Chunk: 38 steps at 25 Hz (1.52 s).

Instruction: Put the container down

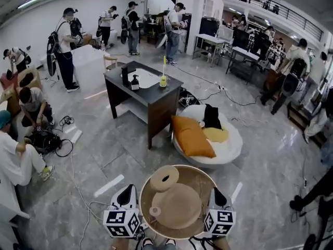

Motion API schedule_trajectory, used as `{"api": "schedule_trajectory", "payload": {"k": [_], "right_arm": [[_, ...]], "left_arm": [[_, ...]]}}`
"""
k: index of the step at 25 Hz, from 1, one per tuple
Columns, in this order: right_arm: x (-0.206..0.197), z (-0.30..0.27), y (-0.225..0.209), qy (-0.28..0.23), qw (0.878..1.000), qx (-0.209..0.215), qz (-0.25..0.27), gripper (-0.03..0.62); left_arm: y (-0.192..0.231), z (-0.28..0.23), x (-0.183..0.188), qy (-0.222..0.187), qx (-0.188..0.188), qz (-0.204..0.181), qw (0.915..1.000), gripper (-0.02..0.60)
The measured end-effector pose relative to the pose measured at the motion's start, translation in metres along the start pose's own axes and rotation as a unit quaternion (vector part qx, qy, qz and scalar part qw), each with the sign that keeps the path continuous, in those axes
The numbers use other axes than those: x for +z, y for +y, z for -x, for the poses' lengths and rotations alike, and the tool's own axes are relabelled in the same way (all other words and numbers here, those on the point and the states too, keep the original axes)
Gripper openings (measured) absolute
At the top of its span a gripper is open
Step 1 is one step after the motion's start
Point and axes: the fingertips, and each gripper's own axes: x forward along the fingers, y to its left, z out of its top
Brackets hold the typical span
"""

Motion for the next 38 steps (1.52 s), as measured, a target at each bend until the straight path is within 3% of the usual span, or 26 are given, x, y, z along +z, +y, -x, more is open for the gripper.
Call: {"api": "schedule_trajectory", "payload": {"k": [10, 38], "right_arm": [[0.024, 0.033, -0.016, -0.018, 1.000, -0.019, 0.015, 0.006], [0.014, 0.060, -0.013, 0.021, 0.998, -0.016, 0.062, 0.005]], "left_arm": [[-0.024, 0.000, 0.041, -0.040, -0.024, -0.039, 0.9981, -0.008], [-0.041, 0.025, 0.021, -0.024, -0.024, -0.041, 0.9986, -0.008]]}}
